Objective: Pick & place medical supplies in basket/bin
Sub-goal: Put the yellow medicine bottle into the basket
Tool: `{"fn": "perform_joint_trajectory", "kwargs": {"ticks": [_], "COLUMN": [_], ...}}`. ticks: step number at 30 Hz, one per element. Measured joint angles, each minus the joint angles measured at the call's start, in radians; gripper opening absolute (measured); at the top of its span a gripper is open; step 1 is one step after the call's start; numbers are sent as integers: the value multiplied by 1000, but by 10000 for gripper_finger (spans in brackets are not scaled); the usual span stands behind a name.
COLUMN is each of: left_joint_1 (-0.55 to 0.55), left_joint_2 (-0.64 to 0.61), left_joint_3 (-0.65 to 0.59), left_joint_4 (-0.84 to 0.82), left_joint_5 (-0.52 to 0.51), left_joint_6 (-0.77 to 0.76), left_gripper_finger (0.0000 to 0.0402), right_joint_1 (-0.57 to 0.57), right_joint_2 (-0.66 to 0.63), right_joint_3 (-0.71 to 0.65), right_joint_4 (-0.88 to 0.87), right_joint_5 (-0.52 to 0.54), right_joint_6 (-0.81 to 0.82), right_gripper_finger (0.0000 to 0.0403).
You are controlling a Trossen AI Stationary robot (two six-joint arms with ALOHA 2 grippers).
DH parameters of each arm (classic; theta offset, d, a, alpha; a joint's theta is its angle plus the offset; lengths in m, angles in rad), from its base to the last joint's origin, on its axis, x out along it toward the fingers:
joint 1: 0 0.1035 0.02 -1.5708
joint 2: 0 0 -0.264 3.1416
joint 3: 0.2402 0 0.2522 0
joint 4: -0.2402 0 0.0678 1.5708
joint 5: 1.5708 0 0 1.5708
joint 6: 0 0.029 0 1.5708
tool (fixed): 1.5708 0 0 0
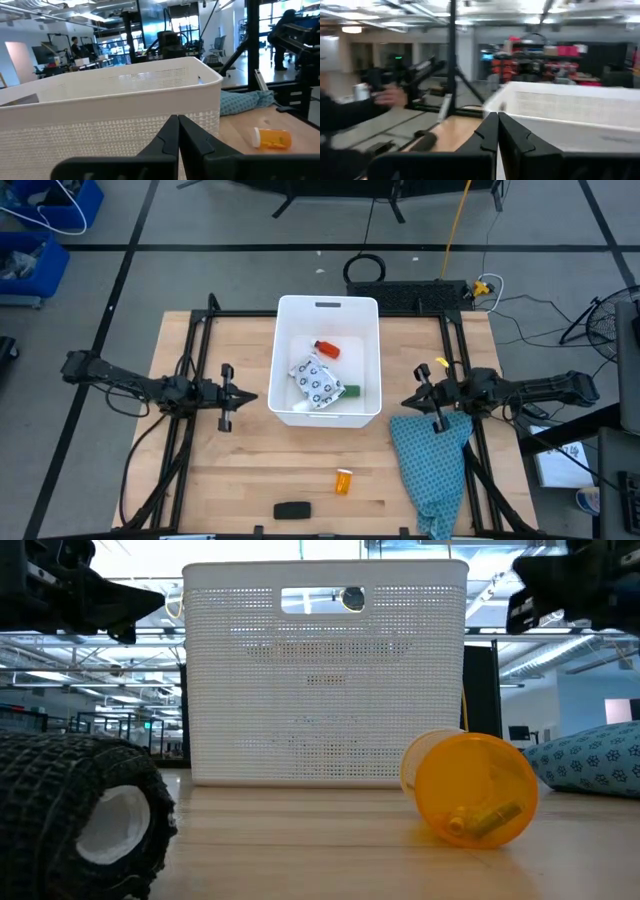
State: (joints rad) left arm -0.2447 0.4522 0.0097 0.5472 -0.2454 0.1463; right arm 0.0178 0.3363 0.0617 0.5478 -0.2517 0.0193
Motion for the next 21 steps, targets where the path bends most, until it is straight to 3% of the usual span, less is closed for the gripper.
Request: {"fn": "perform_joint_trajectory", "kwargs": {"ticks": [6, 10, 15, 21], "left_joint_1": [0, 0, 0, 0], "left_joint_2": [0, 2, 5, 5], "left_joint_3": [0, 0, 1, 1], "left_joint_4": [-3, -8, -40, -60], "left_joint_5": [0, 0, 0, 0], "left_joint_6": [-26, -47, -77, -116], "left_gripper_finger": [27, 32, 31, 31], "right_joint_1": [109, 194, 301, 419], "right_joint_2": [51, 164, 397, 753], "right_joint_3": [127, 263, 478, 777], "right_joint_4": [-11, -117, -307, -500], "right_joint_5": [-11, 34, 199, 223], "right_joint_6": [-90, -116, -139, -210], "right_gripper_finger": [0, 0, 0, 0]}}
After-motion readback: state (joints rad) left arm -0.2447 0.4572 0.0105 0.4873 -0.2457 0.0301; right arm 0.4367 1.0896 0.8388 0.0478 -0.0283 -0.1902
